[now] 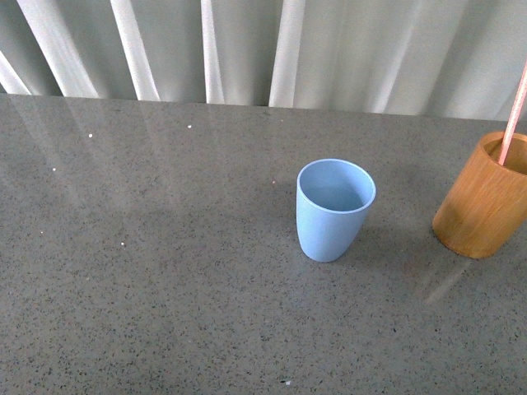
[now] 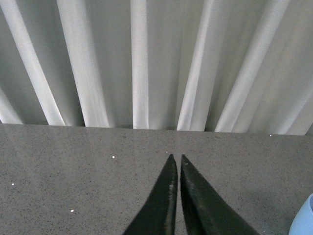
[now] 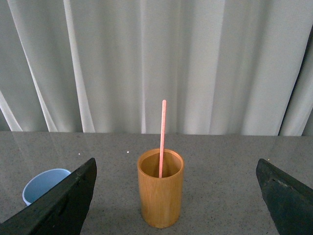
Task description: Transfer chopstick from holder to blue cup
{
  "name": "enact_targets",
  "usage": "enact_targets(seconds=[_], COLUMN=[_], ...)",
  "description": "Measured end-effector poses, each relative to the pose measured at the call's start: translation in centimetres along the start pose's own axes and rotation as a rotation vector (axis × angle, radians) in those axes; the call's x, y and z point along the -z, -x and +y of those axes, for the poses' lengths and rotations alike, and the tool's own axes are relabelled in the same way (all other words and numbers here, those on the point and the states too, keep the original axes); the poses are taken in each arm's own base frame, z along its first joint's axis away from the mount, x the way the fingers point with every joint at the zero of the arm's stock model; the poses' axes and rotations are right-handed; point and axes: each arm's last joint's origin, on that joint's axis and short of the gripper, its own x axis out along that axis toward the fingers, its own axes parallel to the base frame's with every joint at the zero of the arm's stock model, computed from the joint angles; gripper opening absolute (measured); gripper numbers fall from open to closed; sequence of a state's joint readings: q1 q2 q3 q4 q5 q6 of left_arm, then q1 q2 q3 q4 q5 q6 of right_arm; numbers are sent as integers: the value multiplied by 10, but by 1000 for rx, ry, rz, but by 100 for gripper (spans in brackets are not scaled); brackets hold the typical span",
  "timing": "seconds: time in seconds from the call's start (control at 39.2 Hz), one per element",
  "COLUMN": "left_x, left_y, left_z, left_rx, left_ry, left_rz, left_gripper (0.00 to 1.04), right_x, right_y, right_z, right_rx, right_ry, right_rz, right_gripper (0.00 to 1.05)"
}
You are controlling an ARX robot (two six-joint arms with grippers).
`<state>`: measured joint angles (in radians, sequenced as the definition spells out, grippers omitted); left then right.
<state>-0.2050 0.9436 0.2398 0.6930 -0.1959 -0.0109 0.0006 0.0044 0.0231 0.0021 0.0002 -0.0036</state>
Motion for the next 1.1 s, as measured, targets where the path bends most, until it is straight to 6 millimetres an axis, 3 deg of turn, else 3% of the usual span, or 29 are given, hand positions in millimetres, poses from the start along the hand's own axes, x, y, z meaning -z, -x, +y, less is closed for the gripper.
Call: enact_targets(seconds=[0.03, 0.61, 1.1], left_x=[1, 25, 31], left_y=[3, 42, 62], left_z=[2, 31, 32], left_rx=[0, -3, -7], left_ry=[1, -3, -4], left_rz=[-5, -2, -33], left_gripper=[3, 4, 4], right_x=[0, 0, 0], right_y=[0, 0, 0], right_z=[0, 0, 0], right_rx=[0, -1, 0], right_ry=[0, 0, 0], right_rz=[0, 0, 0], right_gripper=[95, 95, 95])
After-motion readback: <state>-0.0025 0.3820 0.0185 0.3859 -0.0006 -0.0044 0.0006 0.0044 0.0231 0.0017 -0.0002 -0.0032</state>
